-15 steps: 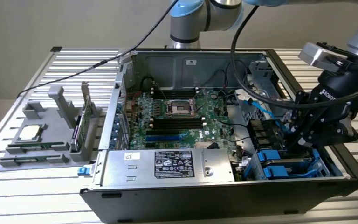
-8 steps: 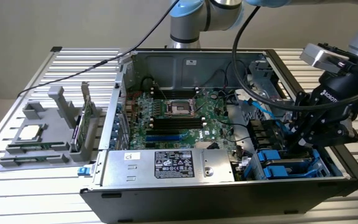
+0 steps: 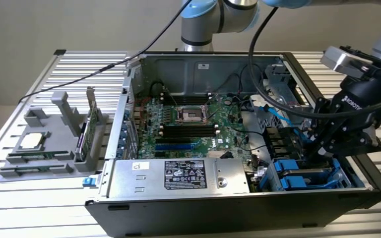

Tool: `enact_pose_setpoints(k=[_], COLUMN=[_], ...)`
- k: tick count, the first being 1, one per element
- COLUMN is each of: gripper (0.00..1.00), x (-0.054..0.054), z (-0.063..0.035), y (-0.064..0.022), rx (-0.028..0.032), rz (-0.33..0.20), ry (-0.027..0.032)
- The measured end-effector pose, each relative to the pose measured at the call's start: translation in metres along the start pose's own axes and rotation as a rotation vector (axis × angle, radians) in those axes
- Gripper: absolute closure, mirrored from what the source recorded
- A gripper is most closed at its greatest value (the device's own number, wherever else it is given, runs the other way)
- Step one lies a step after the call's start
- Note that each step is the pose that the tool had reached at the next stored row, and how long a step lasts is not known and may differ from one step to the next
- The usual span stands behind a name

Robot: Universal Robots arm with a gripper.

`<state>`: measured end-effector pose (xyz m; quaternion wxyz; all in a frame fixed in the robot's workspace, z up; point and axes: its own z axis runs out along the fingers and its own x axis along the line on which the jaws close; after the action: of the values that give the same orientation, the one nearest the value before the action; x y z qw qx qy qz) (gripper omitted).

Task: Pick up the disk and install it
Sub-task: 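Insert the first disk wire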

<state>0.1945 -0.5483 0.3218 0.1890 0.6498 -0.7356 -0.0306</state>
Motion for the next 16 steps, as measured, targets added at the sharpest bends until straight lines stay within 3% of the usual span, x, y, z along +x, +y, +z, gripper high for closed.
enact_pose_setpoints(k=[16], gripper=[0.82], x=[0.0002], z=[-0.001], y=[-0.0041], rx=[-0.0094], rz=[-0.003], ry=[-0.0009])
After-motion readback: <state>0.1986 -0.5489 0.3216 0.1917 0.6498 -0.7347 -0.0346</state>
